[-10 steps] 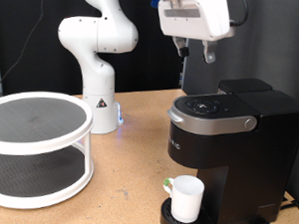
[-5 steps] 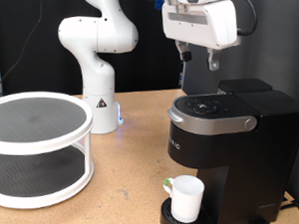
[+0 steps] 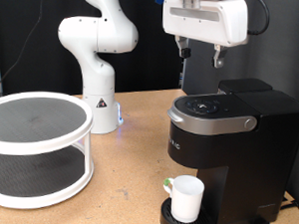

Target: Make a cup of coffee with the keurig machine

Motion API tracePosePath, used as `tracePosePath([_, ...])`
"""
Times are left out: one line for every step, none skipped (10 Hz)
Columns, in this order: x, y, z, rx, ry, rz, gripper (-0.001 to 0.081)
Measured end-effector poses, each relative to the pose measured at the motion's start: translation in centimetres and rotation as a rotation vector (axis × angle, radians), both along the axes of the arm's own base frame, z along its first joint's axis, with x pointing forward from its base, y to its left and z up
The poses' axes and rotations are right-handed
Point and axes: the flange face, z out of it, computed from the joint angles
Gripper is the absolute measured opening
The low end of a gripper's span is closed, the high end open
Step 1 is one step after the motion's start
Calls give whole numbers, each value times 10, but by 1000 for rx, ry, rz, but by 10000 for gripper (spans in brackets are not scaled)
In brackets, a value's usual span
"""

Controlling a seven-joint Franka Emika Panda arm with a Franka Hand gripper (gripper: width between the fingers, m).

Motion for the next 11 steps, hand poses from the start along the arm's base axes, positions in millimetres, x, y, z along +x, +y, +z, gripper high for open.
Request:
tracePosePath([3,1,1,1,0,3,805])
tracePosePath([5,2,0,-3,1,9,805])
tracePosePath([7,4,-4,-17,8,21,805])
tracePosePath([9,7,-11,-31,20,34,805])
tracePosePath([12,9,-18,-38,34,44,805])
tracePosePath([13,11,-24,-39,45,46,805])
tracePosePath([15,13,-30,-37,54,49,805])
tracePosePath([17,14,-33,-36,57,52,805])
tracePosePath([19,15,-37,-37,58,55,703])
tracePosePath([20,15,-41,-43,59,60,703])
tracePosePath([21,15,-44,-53,60,66,553])
